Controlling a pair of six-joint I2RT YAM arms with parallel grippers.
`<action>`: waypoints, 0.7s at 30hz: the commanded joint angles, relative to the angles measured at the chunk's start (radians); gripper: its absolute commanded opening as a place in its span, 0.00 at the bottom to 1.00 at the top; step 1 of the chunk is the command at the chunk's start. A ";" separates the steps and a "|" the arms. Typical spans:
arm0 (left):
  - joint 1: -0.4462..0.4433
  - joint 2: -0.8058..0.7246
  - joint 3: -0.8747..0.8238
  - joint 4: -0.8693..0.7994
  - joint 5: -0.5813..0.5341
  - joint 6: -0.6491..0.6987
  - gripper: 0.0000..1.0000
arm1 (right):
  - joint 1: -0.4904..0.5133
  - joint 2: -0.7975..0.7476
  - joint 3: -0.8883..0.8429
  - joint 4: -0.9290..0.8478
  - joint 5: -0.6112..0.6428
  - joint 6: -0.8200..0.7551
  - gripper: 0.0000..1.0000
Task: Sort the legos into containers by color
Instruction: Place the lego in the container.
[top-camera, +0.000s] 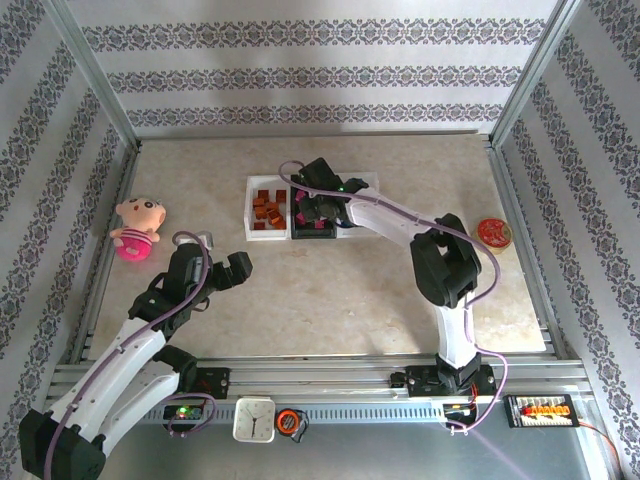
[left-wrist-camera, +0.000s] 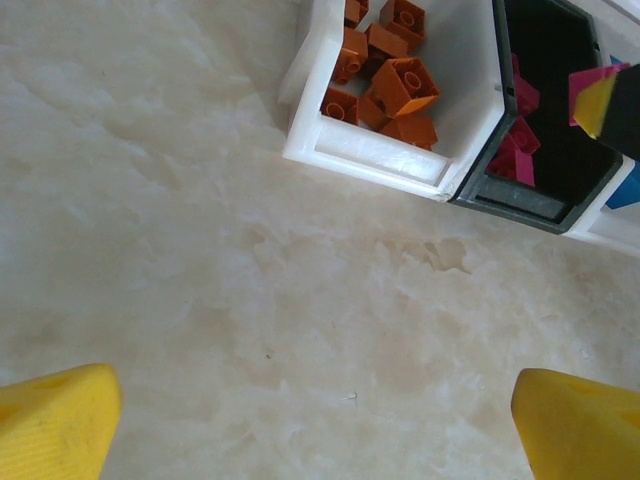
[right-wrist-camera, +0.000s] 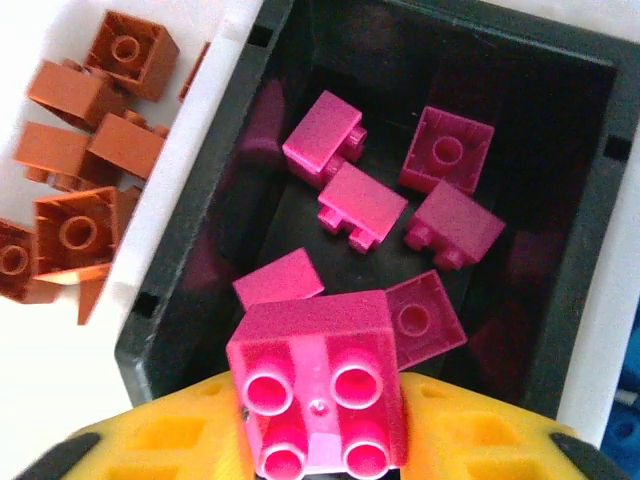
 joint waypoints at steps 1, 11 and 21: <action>-0.011 -0.005 -0.013 0.009 0.013 -0.024 1.00 | -0.006 0.021 0.076 -0.053 0.064 -0.006 0.51; -0.010 -0.017 -0.023 0.123 0.017 -0.018 1.00 | -0.008 -0.311 -0.237 0.187 0.036 0.008 0.73; -0.007 0.000 -0.112 0.433 -0.148 0.027 1.00 | 0.008 -0.750 -0.714 0.394 0.111 0.025 0.98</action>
